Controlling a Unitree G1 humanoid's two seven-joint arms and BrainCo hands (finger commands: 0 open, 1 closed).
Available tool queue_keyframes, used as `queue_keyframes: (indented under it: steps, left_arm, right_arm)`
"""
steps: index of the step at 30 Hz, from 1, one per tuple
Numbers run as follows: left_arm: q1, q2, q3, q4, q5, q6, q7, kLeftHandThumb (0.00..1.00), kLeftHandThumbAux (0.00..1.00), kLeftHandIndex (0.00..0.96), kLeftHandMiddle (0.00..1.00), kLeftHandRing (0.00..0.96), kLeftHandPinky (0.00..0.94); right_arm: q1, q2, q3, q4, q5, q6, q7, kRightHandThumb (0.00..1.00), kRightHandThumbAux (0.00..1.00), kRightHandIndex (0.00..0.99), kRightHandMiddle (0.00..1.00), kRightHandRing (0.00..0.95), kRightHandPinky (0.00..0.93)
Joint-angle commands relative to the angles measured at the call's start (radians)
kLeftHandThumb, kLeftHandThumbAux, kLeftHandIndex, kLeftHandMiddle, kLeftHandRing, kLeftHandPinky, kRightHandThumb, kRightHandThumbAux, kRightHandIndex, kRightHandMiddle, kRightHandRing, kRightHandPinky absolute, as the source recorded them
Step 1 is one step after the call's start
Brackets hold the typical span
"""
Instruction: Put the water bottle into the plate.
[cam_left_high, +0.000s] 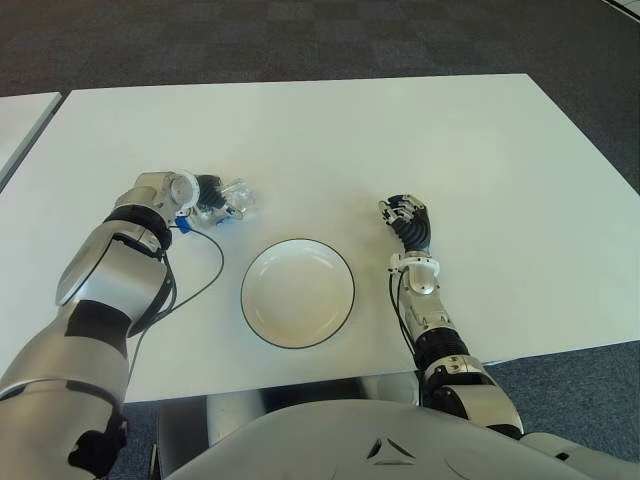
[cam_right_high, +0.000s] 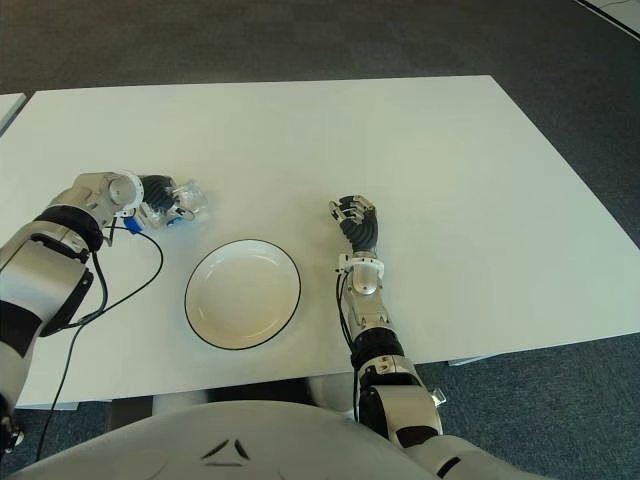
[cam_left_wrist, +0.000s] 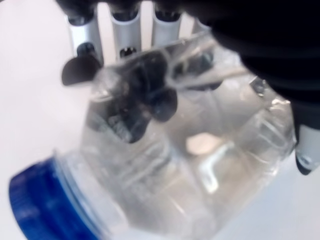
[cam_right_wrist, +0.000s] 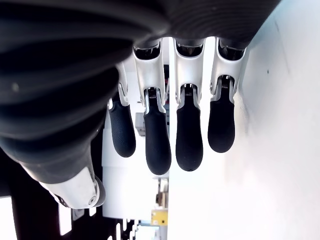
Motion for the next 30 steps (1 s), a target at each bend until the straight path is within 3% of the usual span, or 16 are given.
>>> queue_keyframes:
  steps: [1, 9, 17, 30]
  left_arm:
    - [0.026, -0.019, 0.04, -0.004, -0.042, 0.008, -0.043, 0.855, 0.667, 0.401, 0.541, 0.853, 0.86]
    - [0.029, -0.021, 0.092, -0.01, -0.079, 0.004, -0.071, 0.855, 0.667, 0.4, 0.54, 0.868, 0.869]
    - [0.036, -0.022, 0.136, -0.016, -0.102, 0.003, -0.012, 0.855, 0.667, 0.401, 0.54, 0.874, 0.87]
    - [0.039, -0.003, 0.247, -0.043, -0.191, -0.122, 0.058, 0.855, 0.667, 0.401, 0.54, 0.874, 0.856]
  right_arm:
    - [0.0, 0.002, 0.0, 0.018, 0.004, 0.027, -0.005, 0.707, 0.729, 0.428, 0.556, 0.572, 0.553]
    - [-0.004, 0.002, 0.0, 0.024, 0.002, 0.023, -0.009, 0.707, 0.729, 0.428, 0.561, 0.571, 0.538]
    - [-0.006, -0.001, 0.004, 0.032, -0.001, 0.003, -0.008, 0.706, 0.73, 0.428, 0.562, 0.571, 0.536]
    - [-0.017, -0.004, 0.003, 0.053, 0.0, 0.006, -0.011, 0.707, 0.73, 0.427, 0.559, 0.569, 0.537]
